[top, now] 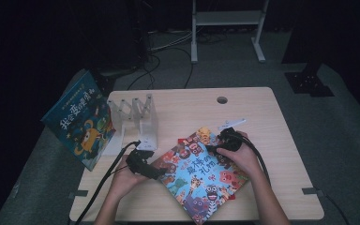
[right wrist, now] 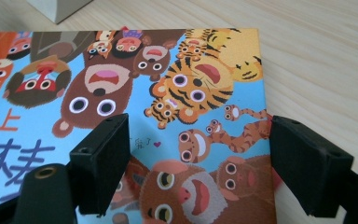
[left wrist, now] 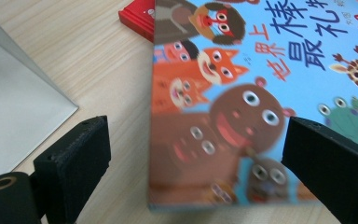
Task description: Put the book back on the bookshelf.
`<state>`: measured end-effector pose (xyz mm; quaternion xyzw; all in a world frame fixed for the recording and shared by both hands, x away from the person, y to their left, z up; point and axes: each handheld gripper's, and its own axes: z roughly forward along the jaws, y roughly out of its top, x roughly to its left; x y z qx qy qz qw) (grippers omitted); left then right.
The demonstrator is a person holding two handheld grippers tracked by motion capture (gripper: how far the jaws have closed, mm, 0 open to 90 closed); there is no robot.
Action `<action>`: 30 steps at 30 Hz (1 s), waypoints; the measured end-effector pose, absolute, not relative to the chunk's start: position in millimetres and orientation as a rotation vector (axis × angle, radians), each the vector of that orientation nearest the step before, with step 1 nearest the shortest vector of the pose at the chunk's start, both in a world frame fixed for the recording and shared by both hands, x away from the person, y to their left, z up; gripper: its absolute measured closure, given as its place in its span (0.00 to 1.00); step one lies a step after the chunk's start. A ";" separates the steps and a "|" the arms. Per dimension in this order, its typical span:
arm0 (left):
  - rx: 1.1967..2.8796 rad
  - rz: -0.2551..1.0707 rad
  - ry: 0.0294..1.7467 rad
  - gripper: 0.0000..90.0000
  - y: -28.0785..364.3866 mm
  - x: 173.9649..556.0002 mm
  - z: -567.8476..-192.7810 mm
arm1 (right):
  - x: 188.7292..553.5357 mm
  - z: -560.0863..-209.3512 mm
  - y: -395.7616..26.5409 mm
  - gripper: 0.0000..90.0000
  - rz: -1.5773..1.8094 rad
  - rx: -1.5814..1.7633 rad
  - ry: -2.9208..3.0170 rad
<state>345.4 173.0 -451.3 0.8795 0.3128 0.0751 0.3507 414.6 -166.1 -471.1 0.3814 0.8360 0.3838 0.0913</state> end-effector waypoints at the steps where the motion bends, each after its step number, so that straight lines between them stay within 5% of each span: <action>1: 2.280 0.192 0.812 0.08 173.3 346.1 -452.1 | 414.9 -471.1 -163.5 0.23 1.140 1.129 2.486; 10: 2.282 0.137 0.842 0.07 173.8 347.8 -460.6 | 416.8 -468.9 -140.0 0.22 1.133 1.057 2.529; 13: 2.275 0.112 0.846 0.07 174.4 347.5 -461.8 | 412.4 -466.3 -141.9 0.31 1.109 1.048 2.498; 15: 2.265 0.099 0.848 0.07 174.1 347.0 -462.9 | 405.8 -460.8 -147.5 0.37 1.071 1.025 2.476; 30: 2.257 0.008 0.840 0.07 169.0 345.2 -466.9 | 338.1 -452.5 -204.0 0.38 1.086 1.004 2.451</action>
